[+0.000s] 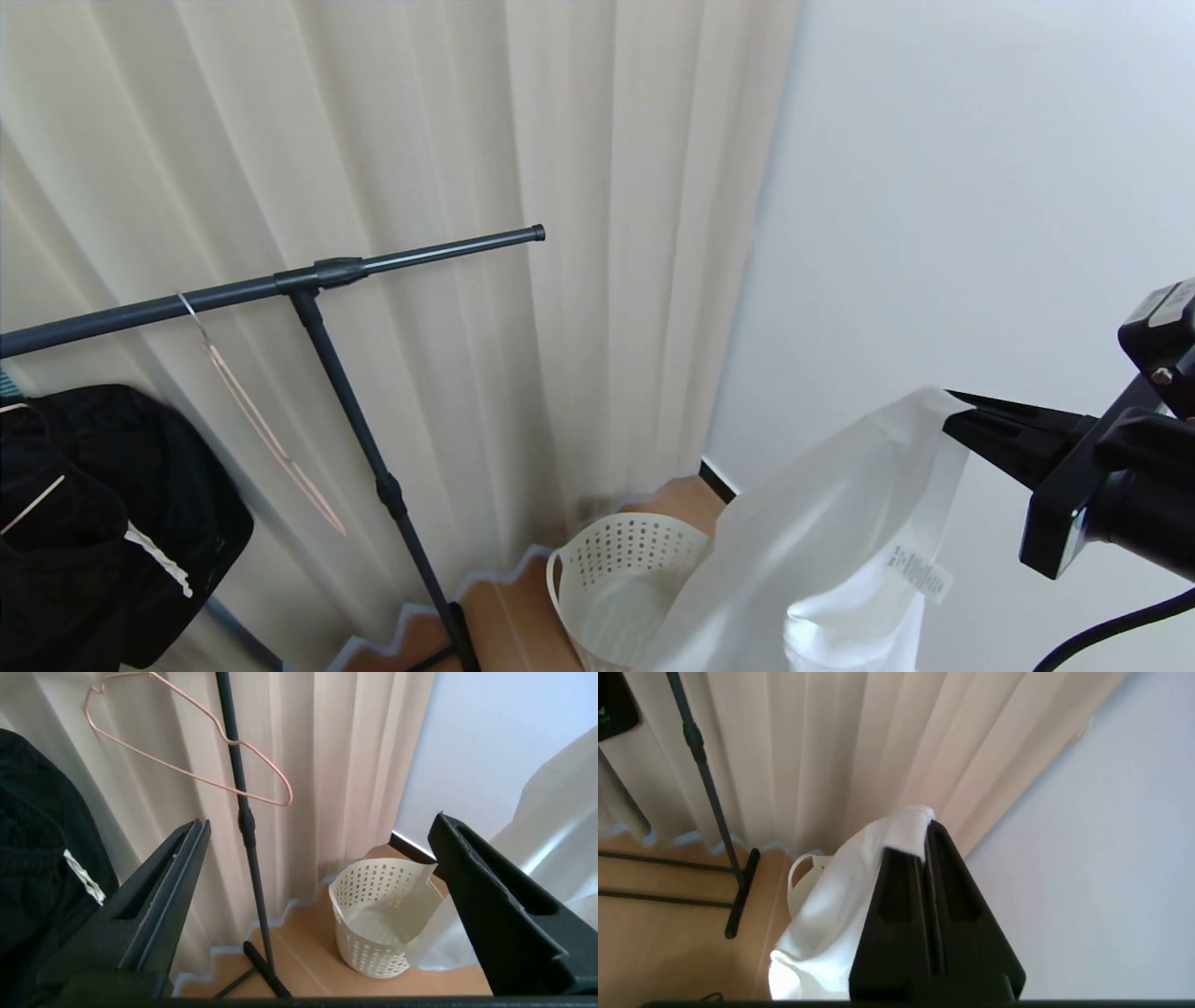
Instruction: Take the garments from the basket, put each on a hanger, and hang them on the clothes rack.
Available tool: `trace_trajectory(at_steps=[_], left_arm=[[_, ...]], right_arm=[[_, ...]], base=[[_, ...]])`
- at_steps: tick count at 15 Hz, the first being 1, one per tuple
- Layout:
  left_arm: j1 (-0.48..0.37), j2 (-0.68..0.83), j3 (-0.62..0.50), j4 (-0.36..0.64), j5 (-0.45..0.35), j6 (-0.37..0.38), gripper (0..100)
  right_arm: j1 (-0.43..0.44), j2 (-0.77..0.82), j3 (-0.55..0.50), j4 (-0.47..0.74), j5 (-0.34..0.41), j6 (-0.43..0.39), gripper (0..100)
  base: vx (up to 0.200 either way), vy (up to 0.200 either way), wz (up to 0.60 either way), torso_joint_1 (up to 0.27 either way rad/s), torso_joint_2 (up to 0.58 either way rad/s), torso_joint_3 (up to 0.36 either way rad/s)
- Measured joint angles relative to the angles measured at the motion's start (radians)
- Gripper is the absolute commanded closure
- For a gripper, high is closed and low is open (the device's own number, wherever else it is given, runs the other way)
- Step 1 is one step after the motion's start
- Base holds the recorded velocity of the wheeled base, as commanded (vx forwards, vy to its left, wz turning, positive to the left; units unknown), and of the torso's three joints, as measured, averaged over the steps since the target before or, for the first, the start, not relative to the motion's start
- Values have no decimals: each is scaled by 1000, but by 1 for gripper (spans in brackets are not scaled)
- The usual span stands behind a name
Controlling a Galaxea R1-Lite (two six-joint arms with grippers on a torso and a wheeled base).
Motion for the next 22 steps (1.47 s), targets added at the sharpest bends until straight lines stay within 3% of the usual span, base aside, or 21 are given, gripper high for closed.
trace_trajectory(at_steps=[11,19,22], left_arm=[[0,0,0,0,1,-11,0],[-1,0,0,0,-1,-10,0],[0,0,0,0,-2,-10,0]], right_arm=[[0,-3,16,-1,1,-22,100],[-1,-3,17,-1,1,-23,100],[0,-4,17,-2,1,-23,100]], base=[[0,0,600,3,1,0],[0,0,0,0,0,0],[-200,0,0,5,4,-4]])
